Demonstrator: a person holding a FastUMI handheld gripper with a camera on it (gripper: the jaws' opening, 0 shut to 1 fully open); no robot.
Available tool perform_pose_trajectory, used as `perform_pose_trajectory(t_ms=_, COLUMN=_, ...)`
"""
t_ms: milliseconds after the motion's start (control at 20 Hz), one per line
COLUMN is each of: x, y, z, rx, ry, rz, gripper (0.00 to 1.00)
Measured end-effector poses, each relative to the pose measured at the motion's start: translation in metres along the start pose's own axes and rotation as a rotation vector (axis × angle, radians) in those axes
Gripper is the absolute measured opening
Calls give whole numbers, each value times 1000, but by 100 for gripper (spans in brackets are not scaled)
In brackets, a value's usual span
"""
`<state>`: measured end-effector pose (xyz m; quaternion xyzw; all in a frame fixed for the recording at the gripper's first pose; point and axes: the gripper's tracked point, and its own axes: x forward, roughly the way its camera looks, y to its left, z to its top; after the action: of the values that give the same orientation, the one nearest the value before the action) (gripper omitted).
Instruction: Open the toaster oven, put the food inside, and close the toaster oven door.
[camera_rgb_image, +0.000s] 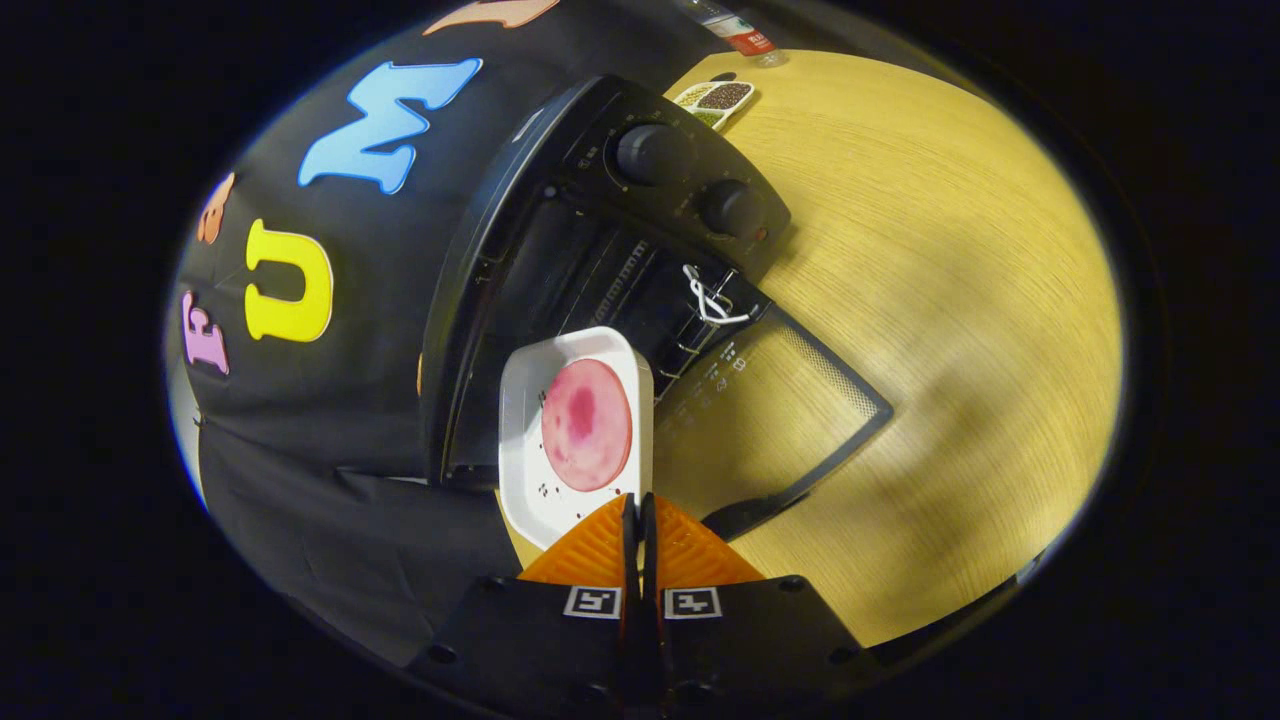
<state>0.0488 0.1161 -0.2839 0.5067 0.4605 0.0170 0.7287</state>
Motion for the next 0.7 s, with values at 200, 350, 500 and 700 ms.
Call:
perform_pose_trajectory(t_ms=200, x=23, y=10, z=14, rx=44, ry=-60, rz=26, gripper=2)
perform_pose_trajectory(t_ms=350, x=42, y=17, z=21, rx=94, ry=-82, rz=42, gripper=2)
perform_pose_trajectory(t_ms=500, x=56, y=21, z=28, rx=138, ry=-122, rz=49, gripper=2)
perform_pose_trajectory(t_ms=700, x=71, y=26, z=44, rx=230, ry=-206, rz=65, gripper=2)
